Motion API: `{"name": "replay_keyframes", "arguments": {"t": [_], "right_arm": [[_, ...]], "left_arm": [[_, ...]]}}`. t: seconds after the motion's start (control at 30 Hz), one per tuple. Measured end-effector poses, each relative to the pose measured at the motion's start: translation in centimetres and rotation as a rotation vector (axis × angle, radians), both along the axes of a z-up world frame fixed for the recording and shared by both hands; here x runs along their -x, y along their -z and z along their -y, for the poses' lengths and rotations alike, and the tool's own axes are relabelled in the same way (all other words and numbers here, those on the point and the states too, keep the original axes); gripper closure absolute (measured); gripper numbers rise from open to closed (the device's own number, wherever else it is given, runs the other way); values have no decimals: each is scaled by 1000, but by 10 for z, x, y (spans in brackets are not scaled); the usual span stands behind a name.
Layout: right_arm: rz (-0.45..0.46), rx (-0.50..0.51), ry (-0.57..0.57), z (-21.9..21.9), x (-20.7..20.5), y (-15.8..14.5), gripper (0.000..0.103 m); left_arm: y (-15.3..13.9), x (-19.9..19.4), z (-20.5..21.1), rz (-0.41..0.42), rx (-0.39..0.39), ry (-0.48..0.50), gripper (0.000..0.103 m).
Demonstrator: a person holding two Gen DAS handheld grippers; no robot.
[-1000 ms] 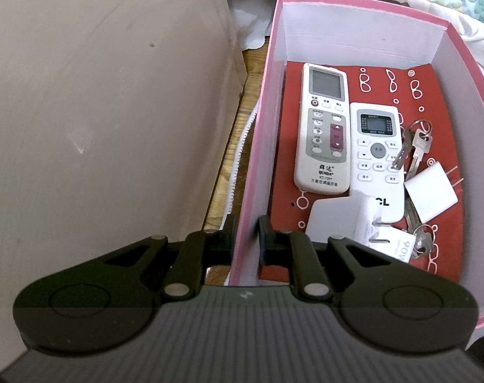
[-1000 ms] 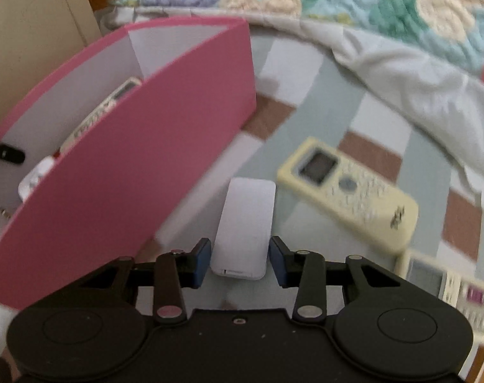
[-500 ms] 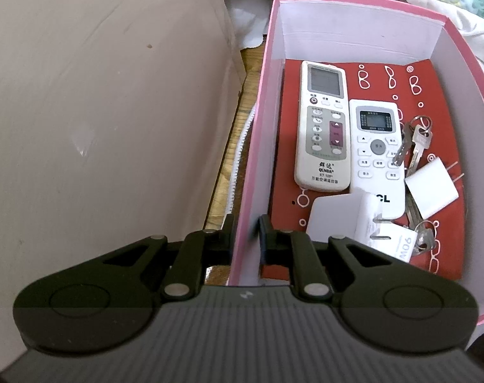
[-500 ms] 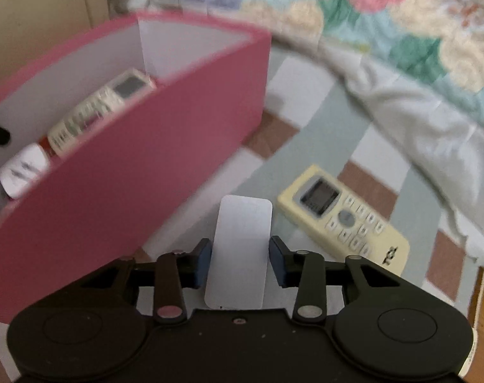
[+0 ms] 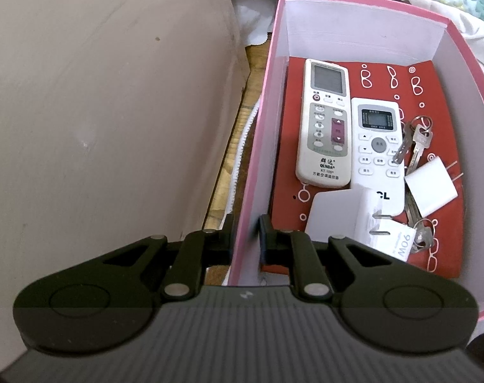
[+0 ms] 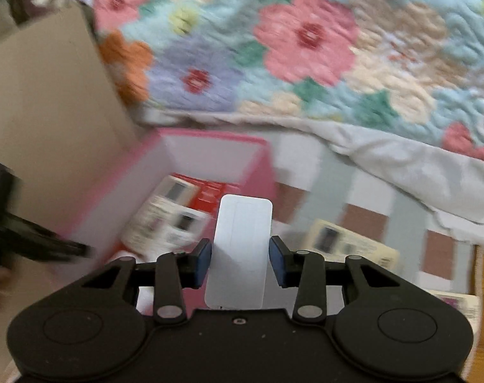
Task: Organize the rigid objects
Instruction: 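Lower the white block into the box beside the chargers, release, then move the right gripper to the cream remote with purple buttons, grasp it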
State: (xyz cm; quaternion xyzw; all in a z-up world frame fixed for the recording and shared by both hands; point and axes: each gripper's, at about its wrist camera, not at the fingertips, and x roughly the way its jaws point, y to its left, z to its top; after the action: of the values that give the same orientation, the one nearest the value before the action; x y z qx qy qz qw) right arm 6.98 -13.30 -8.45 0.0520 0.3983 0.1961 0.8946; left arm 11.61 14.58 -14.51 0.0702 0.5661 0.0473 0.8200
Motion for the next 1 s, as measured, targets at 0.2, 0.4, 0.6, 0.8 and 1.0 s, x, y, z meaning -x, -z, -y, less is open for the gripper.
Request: {"name": "replay_keyframes", "arguments": {"t": [0.2, 0.4, 0.6, 0.8, 1.0], "right_arm": [[-99, -126, -127, -35, 5, -18, 58], [-132, -15, -146, -73, -2, -3, 58], [-144, 112, -142, -91, -10, 9, 52], [-101, 30, -113, -69, -7, -11, 50], [-105, 47, -101, -37, 2, -39, 50]], "left_arm": [[0, -1, -1, -6, -6, 17, 89], [-1, 2, -7, -10, 37, -13, 91], [-2, 4, -3, -12, 17, 18, 90], [-1, 4, -3, -18, 11, 33, 90], [-1, 3, -3, -21, 12, 39, 91]]}}
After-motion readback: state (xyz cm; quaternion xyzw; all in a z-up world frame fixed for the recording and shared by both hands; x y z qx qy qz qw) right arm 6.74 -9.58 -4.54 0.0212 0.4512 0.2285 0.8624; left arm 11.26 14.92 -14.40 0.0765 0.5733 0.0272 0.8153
